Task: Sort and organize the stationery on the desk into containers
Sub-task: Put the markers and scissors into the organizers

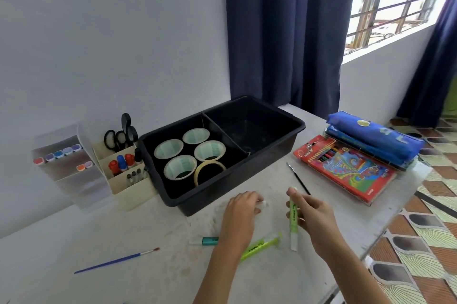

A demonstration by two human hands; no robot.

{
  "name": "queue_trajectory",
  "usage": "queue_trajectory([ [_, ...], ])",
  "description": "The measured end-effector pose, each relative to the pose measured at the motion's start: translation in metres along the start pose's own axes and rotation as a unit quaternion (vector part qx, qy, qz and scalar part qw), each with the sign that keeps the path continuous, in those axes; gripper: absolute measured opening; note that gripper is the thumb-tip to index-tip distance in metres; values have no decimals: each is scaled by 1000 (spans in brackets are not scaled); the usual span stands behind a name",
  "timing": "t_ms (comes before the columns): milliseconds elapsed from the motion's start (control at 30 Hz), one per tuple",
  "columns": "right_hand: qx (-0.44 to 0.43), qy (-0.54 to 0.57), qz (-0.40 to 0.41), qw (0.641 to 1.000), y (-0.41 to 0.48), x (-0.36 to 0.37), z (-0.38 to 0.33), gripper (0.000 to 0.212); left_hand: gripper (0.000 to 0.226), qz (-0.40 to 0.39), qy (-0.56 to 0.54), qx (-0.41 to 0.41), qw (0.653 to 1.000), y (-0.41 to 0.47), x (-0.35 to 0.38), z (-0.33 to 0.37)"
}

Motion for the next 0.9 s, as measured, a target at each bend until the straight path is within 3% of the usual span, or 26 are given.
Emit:
queue_trajectory([
  [200,-15,-19,-128,991,-15,66,-11,27,36,94,-127,-12,987,-18,-69,-1],
  [300,-29,-31,-220,974,-31,112,-18,23,31,157,-165,-28,973,-32,-107,-19],
  [433,-36,-14,-286,957,-49,167,-21,26,20,251,-190,-87,945,-61,-156,-52],
  [633,-58,-35,-351,934,-68,243,-24,24,27,364,-128,-132,913,-107,-217,-109],
  [767,-121,-78,-375,916,-77,292,-37,22,29,397,-78,-157,901,-129,-249,-143],
  [900,-184,-59,-367,910,-84,332,-48,22,24,463,-45,-186,866,-154,-277,-169],
])
Point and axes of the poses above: each hand's wrist, its own y-axis towards the middle knuckle, its own x-axis out of the palm, z = x × y, the point moved 9 cm from there along y, towards the middle knuckle, and after that the axes turned 9 degrees about y, right-handed, at the moved point
